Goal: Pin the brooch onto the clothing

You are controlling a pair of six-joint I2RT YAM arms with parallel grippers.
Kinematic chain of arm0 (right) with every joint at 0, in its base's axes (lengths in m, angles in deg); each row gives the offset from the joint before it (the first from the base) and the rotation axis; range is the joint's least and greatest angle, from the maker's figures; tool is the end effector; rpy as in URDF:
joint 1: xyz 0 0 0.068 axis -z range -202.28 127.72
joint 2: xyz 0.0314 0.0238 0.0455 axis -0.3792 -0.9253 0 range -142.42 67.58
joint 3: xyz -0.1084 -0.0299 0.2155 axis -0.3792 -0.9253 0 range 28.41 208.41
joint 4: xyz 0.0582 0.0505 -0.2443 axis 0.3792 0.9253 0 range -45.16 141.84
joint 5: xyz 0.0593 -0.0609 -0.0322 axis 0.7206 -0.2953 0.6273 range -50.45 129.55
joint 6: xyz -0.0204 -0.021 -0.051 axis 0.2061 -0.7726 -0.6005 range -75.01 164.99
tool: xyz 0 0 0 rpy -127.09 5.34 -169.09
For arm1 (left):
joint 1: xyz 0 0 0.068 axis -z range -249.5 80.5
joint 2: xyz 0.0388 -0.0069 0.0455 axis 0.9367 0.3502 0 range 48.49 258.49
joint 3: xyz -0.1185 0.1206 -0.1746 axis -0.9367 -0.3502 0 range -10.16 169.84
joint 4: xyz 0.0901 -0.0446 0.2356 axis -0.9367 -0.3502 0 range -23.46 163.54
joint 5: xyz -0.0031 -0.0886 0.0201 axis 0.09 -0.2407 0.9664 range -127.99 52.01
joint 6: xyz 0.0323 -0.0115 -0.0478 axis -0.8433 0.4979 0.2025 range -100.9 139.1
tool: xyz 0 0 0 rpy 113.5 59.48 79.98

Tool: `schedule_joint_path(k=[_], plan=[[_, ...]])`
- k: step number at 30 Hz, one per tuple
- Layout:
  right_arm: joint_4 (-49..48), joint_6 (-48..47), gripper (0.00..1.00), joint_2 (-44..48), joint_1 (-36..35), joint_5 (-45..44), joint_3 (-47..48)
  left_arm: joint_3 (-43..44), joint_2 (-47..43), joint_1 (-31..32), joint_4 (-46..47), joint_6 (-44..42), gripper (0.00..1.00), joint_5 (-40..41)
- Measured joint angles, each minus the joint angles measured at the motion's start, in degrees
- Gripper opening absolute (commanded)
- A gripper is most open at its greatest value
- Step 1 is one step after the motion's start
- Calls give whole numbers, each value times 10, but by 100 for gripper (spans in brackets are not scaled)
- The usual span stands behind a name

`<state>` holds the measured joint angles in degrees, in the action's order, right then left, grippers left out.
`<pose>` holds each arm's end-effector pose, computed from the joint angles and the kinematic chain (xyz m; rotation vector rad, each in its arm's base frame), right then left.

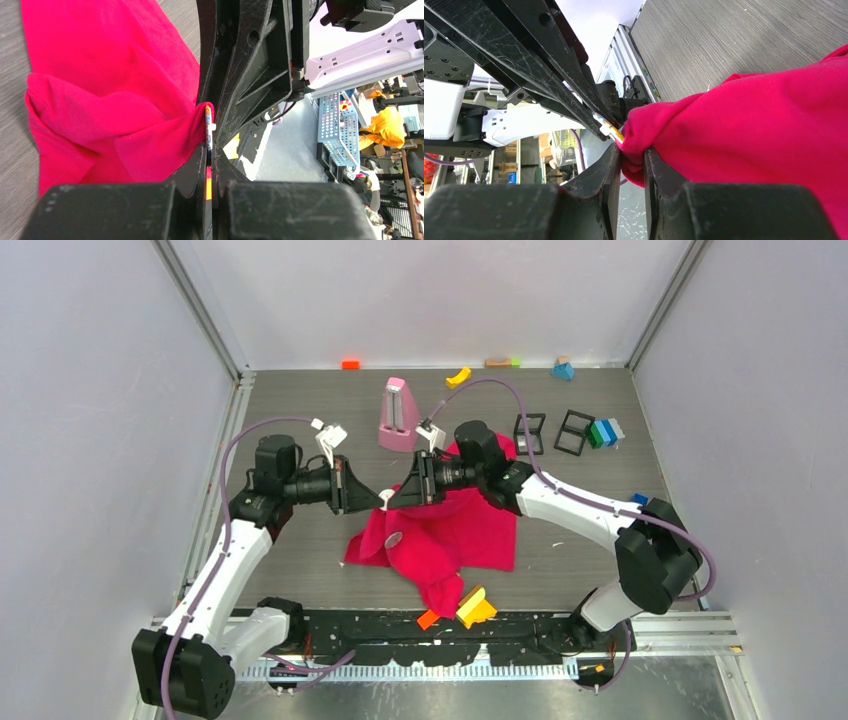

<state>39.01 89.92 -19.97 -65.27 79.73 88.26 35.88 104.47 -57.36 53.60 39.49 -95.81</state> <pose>0.2363 0.2580 0.2486 -0.5060 2.2060 1.6095 0.2070 -0.0815 0.2762 0.4955 2.0484 -1.3896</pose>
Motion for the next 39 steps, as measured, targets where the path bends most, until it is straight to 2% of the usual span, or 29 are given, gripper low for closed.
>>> schedule_joint_path(k=[13, 21, 27, 33, 39], plan=[[-19, 25, 5, -9, 9, -3, -4, 0, 4, 0, 9, 0, 0, 17], [-29, 22, 9, -9, 9, -24, -20, 11, 23, 10, -27, -26, 0, 57], [-32, 13, 23, -7, 9, -31, -26, 19, 36, 13, -41, -28, 0, 67], [-23, -11, 47, 16, 11, -52, -36, 23, 37, 18, -47, -24, 0, 69], [-8, -40, 56, 69, 30, -102, -44, 15, 50, 20, -54, 19, 0, 69]])
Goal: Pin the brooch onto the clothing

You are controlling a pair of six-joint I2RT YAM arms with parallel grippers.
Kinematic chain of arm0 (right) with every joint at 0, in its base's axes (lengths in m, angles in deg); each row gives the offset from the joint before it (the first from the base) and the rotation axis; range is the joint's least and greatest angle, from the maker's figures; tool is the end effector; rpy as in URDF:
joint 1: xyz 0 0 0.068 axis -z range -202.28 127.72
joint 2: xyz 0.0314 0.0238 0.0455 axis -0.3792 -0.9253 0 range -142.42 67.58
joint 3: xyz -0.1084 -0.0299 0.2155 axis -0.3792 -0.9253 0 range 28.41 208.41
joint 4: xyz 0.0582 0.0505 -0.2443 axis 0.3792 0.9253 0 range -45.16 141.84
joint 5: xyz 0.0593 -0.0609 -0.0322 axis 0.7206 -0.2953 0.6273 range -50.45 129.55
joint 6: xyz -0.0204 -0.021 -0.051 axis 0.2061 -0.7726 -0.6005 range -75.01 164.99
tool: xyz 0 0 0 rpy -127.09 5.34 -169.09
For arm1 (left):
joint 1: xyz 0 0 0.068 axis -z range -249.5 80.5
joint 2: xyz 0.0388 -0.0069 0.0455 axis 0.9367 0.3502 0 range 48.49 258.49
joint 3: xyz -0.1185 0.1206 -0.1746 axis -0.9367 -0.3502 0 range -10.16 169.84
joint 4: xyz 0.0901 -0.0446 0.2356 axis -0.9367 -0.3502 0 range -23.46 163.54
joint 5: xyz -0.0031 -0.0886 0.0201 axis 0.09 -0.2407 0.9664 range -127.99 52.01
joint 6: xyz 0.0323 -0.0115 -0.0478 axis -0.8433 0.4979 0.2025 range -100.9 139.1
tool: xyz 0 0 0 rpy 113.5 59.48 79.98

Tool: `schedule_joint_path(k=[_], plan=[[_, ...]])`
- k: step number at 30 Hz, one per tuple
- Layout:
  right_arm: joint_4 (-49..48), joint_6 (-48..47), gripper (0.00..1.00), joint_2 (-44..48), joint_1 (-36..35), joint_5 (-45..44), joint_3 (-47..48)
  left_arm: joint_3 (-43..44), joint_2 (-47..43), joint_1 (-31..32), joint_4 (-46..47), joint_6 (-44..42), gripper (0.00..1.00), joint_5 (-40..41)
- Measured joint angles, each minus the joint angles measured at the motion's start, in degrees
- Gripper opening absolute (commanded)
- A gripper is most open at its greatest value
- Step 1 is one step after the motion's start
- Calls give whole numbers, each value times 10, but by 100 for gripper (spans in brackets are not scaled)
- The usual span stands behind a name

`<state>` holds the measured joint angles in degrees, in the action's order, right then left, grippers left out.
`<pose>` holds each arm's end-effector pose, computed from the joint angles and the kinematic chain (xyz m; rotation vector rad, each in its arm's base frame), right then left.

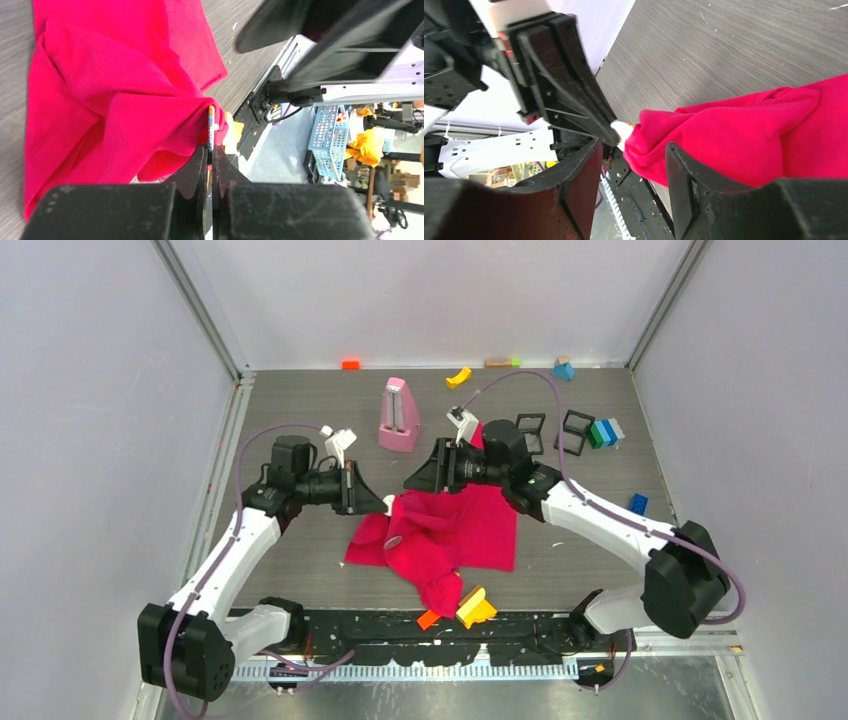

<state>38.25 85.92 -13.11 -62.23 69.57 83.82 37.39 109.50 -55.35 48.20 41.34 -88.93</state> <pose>0.2388 0.2279 0.2601 -0.3843 2.0950 1.4000 0.2172 -0.0889 0.2568 0.3484 2.2476 -1.3351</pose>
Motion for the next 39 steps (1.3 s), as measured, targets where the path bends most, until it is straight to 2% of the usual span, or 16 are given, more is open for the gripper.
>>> schedule_joint_path(k=[4, 5, 6, 9, 11, 15, 18, 22, 26, 32, 36, 39], plan=[[22, -16, 59, 46, 0, -28, -7, -26, 4, 0, 20, 44, 0, 10], [29, -20, 59, 58, 0, -39, -11, -30, 3, 0, 21, 50, 3, 17], [42, -24, 59, 70, 0, -52, -15, -33, 3, 0, 21, 58, 9, 26], [98, -41, 59, 100, -1, -106, -26, -37, -1, 0, 19, 64, 48, 52], [132, -47, 59, 118, -1, -143, -41, -42, -15, 0, 11, 73, 66, 76], [183, -49, 59, 149, -1, -203, -74, -60, -71, 0, -26, 90, 83, 160], [223, -47, 60, 170, -1, -252, -99, -85, -128, 0, -63, 113, 92, 236], [258, -43, 60, 183, -1, -305, -128, -137, -196, 0, -92, 160, 97, 304], [290, -37, 61, 183, -1, -342, -151, -205, -235, 0, -94, 212, 98, 323], [321, -31, 70, 183, -2, -395, -187, -278, -245, 0, -72, 269, 100, 320], [329, -27, 76, 183, -2, -428, -211, -293, -234, 0, -39, 290, 100, 318], [330, -28, 76, 180, 3, -440, -217, -294, -210, 0, -6, 299, 100, 319]])
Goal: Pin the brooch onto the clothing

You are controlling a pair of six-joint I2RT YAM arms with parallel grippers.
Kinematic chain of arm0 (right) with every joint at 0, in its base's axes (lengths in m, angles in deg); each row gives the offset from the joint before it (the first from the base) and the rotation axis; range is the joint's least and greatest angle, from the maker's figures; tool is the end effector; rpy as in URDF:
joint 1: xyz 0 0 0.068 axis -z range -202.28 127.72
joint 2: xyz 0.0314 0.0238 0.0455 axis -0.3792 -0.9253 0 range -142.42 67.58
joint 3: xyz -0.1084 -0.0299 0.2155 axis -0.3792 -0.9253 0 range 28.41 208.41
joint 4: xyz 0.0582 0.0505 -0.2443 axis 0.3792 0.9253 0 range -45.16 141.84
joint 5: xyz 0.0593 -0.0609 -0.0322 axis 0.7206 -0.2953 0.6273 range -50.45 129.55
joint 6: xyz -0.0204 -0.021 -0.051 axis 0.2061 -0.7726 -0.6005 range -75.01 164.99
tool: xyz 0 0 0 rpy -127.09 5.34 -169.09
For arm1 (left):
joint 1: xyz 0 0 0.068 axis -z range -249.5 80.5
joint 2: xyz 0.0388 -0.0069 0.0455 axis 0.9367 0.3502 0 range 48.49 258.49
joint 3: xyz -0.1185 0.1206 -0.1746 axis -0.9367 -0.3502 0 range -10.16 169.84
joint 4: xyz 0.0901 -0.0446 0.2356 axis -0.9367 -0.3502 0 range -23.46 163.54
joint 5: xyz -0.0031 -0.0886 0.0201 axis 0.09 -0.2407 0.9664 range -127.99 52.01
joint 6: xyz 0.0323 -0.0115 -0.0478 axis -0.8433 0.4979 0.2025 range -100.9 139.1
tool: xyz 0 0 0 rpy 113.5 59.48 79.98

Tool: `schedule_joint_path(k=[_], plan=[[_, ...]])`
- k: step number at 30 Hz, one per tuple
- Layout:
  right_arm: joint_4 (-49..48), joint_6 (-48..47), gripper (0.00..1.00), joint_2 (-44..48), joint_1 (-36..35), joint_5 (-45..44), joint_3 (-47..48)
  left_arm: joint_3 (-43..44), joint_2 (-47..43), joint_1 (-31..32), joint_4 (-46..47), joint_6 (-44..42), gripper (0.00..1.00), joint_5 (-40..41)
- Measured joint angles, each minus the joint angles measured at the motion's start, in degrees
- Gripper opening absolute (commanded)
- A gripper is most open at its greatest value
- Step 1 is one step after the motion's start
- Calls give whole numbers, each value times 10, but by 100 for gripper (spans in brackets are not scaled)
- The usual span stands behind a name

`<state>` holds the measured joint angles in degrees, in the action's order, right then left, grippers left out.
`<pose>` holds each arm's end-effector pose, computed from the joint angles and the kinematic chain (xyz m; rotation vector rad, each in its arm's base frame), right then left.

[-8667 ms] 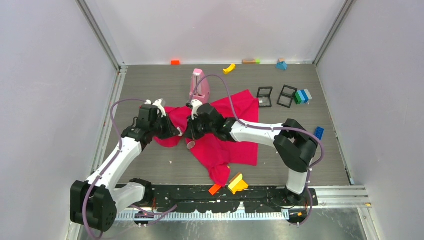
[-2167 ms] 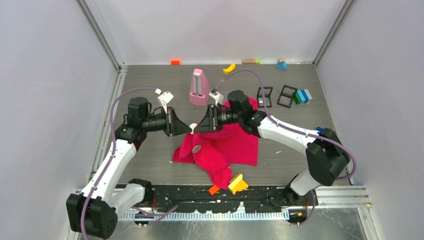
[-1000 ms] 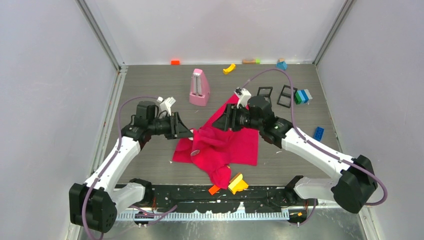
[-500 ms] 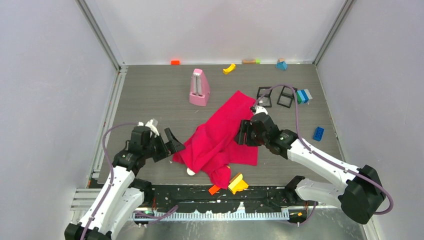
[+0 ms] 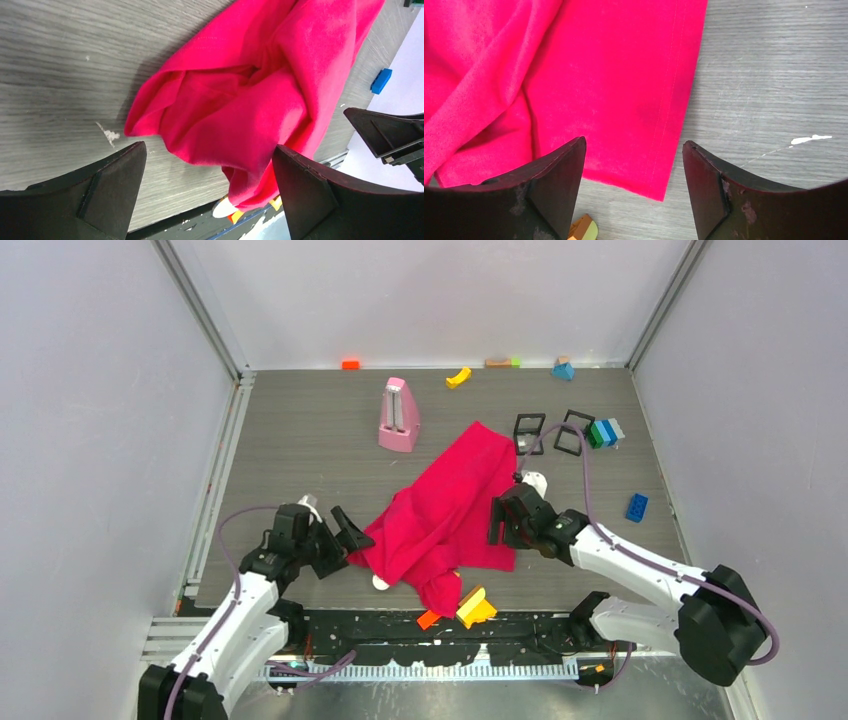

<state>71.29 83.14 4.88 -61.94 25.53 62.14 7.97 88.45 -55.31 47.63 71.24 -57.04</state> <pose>0.1736 0.1306 0.1623 0.0632 2.5132 0.2506 0.1543 -0.0534 0.1452 -0.6737 2.4686 -0.8985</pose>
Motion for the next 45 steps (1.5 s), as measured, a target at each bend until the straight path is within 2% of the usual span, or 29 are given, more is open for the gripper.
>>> schedule_joint_path(k=[7, 11, 18, 22, 31, 38, 45], plan=[[-24, -8, 75, -66, 26, 0, 6, 1, 75, 0, 47, -1, 96, 21], [-24, -29, 75, -104, 28, 0, 40, 18, 93, 1, 45, -23, 96, 57], [-45, -79, 75, -199, 49, 7, 172, 59, 109, 0, 30, -73, 99, 130], [-65, -109, 74, -294, 86, 31, 264, 74, 141, 0, 33, -92, 99, 145], [-66, -165, 69, -501, 169, 102, 464, 145, 283, 1, 56, -149, 94, 123], [-35, -190, 68, -612, 213, 135, 598, 197, 363, 7, 86, -190, 92, 99], [-7, -220, 68, -669, 217, 125, 684, 245, 438, 29, 97, -220, 79, 90]])
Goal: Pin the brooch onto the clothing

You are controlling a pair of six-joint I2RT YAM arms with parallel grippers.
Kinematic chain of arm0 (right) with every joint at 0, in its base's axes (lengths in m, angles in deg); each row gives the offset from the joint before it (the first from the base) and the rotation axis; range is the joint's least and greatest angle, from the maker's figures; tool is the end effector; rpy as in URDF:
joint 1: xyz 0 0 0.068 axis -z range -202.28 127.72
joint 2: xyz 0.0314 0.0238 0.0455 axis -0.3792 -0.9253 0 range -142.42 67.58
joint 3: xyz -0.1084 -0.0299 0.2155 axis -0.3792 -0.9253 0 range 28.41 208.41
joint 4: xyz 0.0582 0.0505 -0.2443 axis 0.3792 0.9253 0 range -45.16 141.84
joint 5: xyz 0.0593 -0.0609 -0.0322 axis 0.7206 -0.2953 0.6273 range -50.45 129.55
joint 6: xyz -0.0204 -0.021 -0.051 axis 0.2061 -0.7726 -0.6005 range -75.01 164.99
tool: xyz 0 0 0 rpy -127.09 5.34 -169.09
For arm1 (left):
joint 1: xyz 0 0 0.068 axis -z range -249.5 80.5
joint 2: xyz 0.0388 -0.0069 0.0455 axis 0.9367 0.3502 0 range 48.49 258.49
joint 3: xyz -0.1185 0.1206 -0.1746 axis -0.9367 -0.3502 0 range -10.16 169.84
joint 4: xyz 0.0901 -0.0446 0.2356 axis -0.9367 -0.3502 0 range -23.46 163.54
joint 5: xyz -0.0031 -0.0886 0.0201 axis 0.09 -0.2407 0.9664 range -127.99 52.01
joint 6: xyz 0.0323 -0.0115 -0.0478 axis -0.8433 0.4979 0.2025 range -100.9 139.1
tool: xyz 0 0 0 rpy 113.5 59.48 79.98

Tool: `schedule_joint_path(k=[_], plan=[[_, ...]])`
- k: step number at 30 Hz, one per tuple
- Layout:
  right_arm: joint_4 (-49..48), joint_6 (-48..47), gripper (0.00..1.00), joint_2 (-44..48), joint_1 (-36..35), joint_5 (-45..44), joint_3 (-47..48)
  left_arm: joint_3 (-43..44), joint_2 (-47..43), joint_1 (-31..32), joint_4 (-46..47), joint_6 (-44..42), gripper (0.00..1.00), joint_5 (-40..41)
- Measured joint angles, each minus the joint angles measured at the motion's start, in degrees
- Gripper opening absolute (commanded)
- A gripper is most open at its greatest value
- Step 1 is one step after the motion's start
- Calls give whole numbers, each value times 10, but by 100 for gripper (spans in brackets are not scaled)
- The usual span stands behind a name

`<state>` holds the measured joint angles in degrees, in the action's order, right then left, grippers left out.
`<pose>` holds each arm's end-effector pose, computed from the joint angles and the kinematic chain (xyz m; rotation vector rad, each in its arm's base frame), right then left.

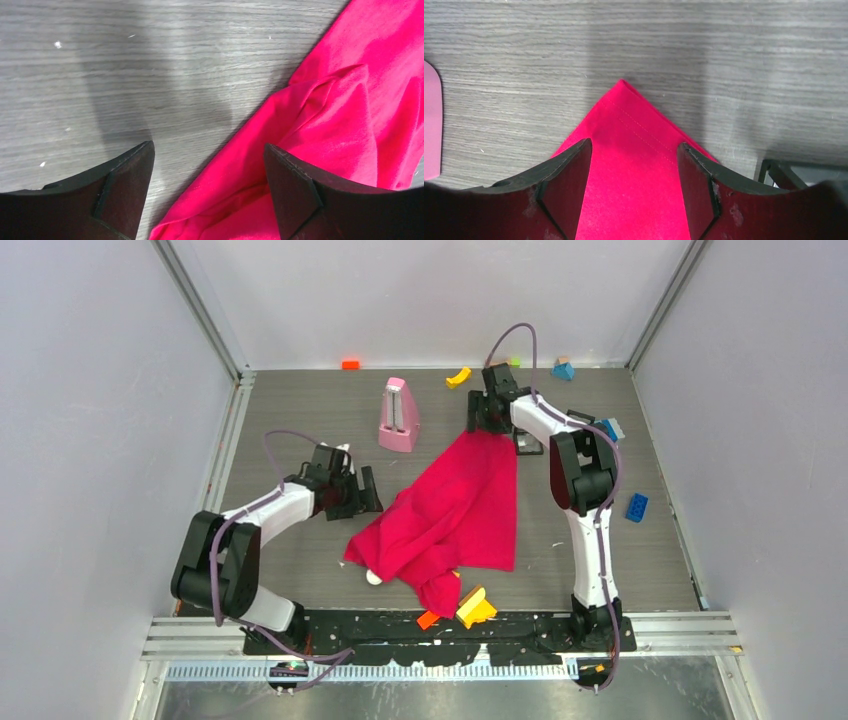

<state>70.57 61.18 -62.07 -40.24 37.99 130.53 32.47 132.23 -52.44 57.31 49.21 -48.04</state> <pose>0.4555 0.1465 0.1422 -0.0273 2.5126 0.2122 0.2625 -0.0884 0.1354 -0.2324 2.6303 -0.5221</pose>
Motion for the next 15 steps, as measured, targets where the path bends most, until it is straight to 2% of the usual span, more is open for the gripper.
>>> schedule_joint_path(k=[5, 8, 11, 13, 15], plan=[[6, -11, 68, -22, -1, 0, 33, 15, 21, 22, 7, -8, 72, -2], [8, -13, 65, -26, -1, 2, 39, 15, 23, 36, 8, -6, 63, -2], [10, -16, 61, -33, -1, 9, 49, 15, 27, 52, 8, -3, 46, -3], [10, -16, 55, -37, 0, 16, 55, 14, 30, 61, 9, 0, 33, -6], [9, -17, 44, -41, 1, 21, 60, 10, 31, 66, 10, 7, 19, -8]])
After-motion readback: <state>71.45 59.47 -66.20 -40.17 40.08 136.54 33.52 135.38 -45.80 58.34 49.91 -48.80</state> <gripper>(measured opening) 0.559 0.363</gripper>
